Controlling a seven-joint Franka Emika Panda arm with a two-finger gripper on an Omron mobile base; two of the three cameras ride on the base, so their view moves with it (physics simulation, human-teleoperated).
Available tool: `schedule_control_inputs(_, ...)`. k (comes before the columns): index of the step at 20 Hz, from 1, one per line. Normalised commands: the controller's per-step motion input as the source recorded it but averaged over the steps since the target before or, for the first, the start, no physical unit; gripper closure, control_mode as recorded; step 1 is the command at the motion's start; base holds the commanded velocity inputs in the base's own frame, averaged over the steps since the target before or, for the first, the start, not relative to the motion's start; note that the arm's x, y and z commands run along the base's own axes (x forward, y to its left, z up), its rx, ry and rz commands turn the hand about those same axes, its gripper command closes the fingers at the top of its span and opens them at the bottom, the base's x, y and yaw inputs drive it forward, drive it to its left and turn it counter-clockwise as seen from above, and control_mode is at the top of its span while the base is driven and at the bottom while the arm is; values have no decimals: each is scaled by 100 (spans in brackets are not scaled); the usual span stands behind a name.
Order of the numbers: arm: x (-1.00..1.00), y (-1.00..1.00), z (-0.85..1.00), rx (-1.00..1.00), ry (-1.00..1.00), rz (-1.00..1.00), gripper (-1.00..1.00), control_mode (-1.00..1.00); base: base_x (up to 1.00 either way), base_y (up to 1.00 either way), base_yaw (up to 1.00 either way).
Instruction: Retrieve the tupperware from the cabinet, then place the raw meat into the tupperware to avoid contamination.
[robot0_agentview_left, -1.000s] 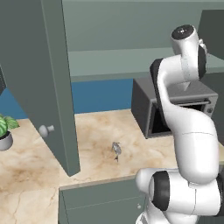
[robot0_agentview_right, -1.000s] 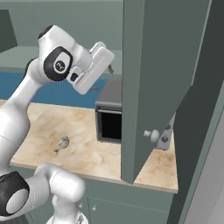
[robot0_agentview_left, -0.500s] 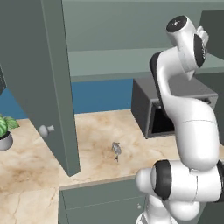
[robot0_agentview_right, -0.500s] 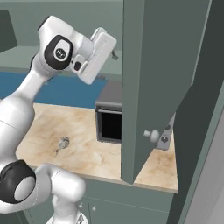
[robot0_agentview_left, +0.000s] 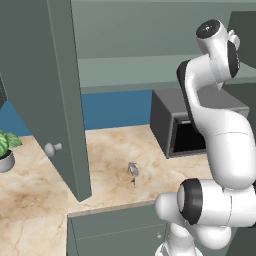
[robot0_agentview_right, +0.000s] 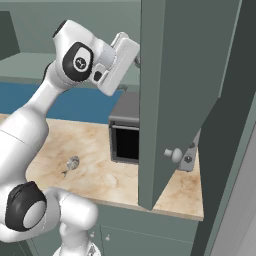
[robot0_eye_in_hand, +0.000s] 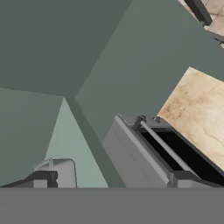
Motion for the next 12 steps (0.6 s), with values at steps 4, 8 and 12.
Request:
schedule_control_inputs(4,6,-18,-24,-2,-14,2,-100,-100,0,0,0)
schedule_control_inputs(8,16,-19,-13,-1,-11,4,-100,-100,0,0,0)
schedule_control_inputs(12,23,-7,0,0,0,3,-100,-100,0,0,0)
